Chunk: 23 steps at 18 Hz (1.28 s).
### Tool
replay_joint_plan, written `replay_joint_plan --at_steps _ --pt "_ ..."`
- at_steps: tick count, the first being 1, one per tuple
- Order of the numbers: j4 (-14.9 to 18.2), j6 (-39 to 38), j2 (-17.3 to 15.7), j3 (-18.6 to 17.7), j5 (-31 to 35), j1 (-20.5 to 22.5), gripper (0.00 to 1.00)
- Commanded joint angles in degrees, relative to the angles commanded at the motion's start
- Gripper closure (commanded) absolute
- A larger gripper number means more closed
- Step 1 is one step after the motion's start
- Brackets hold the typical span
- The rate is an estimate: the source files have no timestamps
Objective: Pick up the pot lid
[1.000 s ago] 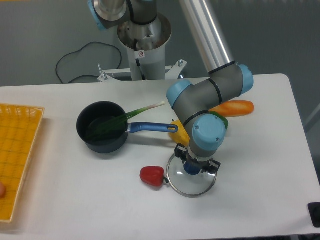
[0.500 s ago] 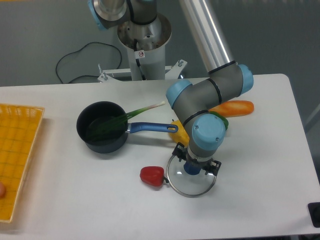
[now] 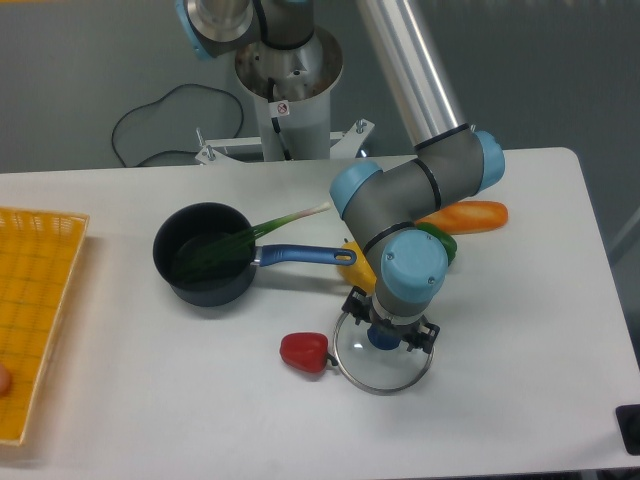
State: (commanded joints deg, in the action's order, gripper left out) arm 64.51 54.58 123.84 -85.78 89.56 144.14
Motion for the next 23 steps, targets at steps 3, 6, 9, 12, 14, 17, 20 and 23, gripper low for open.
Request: replay_joint_plan --at_steps 3,6,9,12,14,17,20,23 --pt "0.0 0.0 0.0 -0.2 0.0 0.0 0.03" --pt "0.0 0.3 0.1 -0.1 0.0 0.0 0.06" --pt "0.0 0.8 0.1 -0.1 0.0 0.0 0.09" --pt "0.0 0.8 0.1 -0.1 0.0 0.0 0.28" --pt "0.0 0.8 0.1 -0.1 0.0 0.0 0.37" --pt "0.1 0.7 0.1 0.0 0.1 0.0 0.56" --pt "0.2 0.7 0.1 0.3 0.1 0.0 0.60" --pt "0.3 0.8 -0.3 1.2 0.0 0.1 0.63"
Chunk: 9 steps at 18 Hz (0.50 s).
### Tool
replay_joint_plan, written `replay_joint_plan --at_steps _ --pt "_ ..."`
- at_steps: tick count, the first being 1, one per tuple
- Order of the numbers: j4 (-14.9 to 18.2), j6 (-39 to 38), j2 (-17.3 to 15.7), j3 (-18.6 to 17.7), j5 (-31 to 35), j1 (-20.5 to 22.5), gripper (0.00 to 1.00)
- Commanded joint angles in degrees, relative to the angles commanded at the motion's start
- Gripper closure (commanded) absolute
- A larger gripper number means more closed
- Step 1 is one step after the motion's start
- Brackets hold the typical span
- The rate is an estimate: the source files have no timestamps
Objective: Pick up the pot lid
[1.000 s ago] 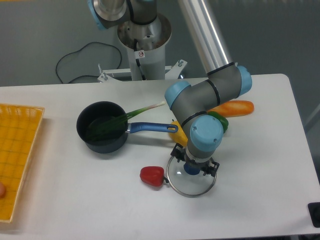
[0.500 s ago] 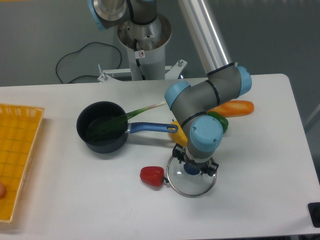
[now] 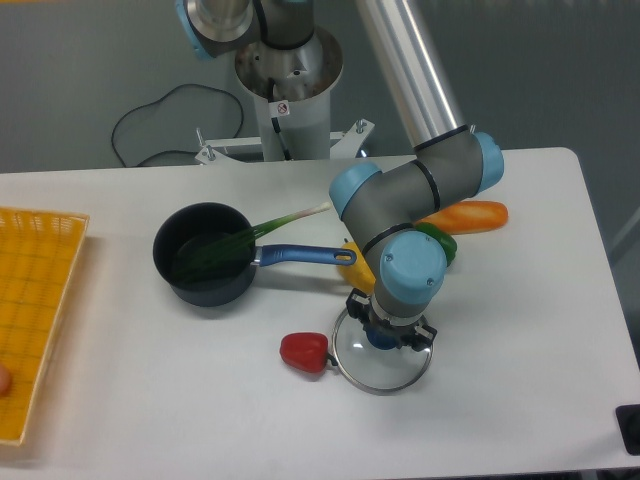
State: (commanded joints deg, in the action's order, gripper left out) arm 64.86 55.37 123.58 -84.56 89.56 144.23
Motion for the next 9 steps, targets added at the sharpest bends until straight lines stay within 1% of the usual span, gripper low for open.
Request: replay_joint_plan --at_steps 2,5,6,9 --pt "0.4 0.1 -0.3 1.4 0.0 0.1 0.63" --pt "0.9 0.3 -0.7 2.5 -0.5 0.1 0.63" --pt "2.1 0.8 -1.1 3.2 -0.8 0.1 0.63" --pt "7.5 3.2 -2.6 5.5 -2.2 -0.2 0.63"
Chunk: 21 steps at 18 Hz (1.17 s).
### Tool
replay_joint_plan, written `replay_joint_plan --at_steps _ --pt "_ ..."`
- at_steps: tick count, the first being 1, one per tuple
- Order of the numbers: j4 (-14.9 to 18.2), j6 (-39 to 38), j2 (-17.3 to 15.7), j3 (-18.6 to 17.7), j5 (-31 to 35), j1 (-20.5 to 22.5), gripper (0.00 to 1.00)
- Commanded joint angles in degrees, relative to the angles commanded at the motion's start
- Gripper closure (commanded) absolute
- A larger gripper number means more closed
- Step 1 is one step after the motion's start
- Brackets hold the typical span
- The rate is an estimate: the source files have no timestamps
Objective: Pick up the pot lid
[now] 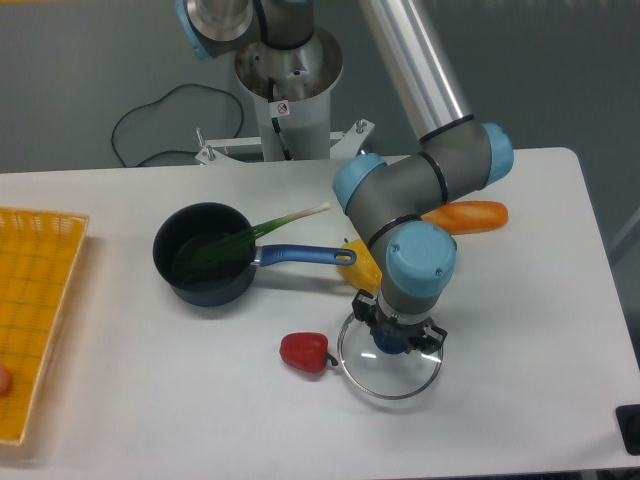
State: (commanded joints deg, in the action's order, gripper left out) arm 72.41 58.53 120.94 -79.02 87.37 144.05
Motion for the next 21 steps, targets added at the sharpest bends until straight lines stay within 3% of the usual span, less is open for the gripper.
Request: replay_joint_plan --at_steps 4,11,21 --pt "2.1 5.9 -3.1 -0.5 -0.8 -1.3 0.63" --pt "2.4 6.2 -6.3 -0.6 -3.9 -3.7 0.63" --pt "2.4 6.2 -7.3 -2.3 -3.4 -4.7 0.63"
